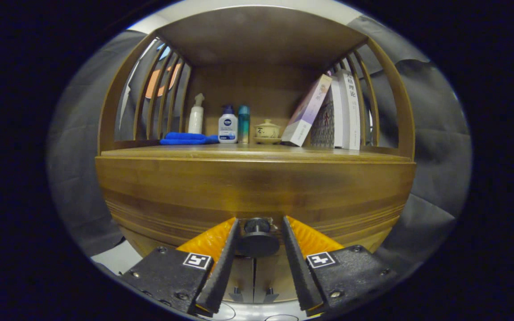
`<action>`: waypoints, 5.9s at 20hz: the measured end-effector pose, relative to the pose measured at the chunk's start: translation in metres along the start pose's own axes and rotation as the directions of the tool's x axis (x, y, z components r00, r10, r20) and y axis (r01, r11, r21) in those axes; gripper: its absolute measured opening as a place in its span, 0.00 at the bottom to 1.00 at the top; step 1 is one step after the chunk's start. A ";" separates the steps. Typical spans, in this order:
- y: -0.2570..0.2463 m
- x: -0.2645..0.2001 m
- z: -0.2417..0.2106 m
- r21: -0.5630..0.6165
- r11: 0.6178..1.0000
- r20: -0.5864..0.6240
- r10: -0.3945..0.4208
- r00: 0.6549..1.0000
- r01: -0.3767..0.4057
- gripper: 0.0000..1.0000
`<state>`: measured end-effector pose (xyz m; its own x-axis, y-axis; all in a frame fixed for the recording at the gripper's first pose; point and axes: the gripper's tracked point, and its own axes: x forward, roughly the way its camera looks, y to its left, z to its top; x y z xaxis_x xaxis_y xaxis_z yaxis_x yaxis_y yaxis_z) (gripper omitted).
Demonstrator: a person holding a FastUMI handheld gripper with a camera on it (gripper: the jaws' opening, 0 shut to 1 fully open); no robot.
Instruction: Pull open the drawer, take out the items inside it, and place them on the countertop above the cabinet.
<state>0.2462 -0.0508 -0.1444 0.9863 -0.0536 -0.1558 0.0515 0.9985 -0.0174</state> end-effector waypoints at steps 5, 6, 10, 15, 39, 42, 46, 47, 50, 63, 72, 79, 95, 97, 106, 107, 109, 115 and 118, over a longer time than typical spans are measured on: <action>-0.003 0.001 0.000 0.044 0.999 -0.019 -0.013 1.000 0.014 0.49; -0.003 0.000 0.000 0.028 1.000 -0.022 -0.008 1.000 0.009 0.47; -0.003 0.000 -0.001 0.025 1.000 -0.047 -0.005 0.999 0.007 0.42; -0.004 -0.013 -0.003 0.001 1.000 -0.050 -0.013 0.999 0.013 0.40; -0.014 -0.149 -0.038 0.065 0.998 -0.066 0.016 0.998 -0.012 0.40; -0.015 -0.162 -0.044 0.070 0.997 -0.073 0.020 0.997 -0.015 0.40; -0.011 -0.181 -0.049 0.064 0.998 -0.076 0.035 0.997 -0.030 0.40; -0.011 -0.184 -0.051 0.064 0.997 -0.077 0.037 0.996 -0.032 0.40; -0.012 -0.194 -0.053 0.078 0.996 -0.077 0.038 0.996 -0.032 0.40; -0.024 -0.225 -0.028 0.056 0.996 -0.062 0.078 0.995 -0.074 0.88; -0.063 -0.223 0.077 0.151 0.988 -0.040 0.026 0.999 -0.019 0.99; -0.050 -0.163 0.140 0.095 0.995 -0.144 0.013 0.989 0.001 0.98; 0.005 -0.052 0.026 0.027 1.000 -0.800 0.022 0.599 -0.002 0.97; 0.007 -0.056 0.008 0.057 0.998 -0.853 0.044 0.520 0.010 0.96; -0.002 -0.056 -0.023 0.045 0.996 -0.932 0.012 0.362 0.082 0.76; -0.003 -0.056 -0.027 0.040 0.996 -0.935 0.007 0.354 0.085 0.70; -0.004 -0.056 -0.031 0.040 0.995 -0.941 0.006 0.337 0.096 0.56; -0.009 -0.065 -0.014 0.030 0.996 -0.925 -0.005 0.380 0.085 0.45; -0.006 -0.078 0.002 0.048 0.997 -0.913 0.018 0.407 0.064 0.45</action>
<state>0.1689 -0.0527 -0.1301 0.2591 -0.0117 -0.9658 0.1216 0.9924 0.0206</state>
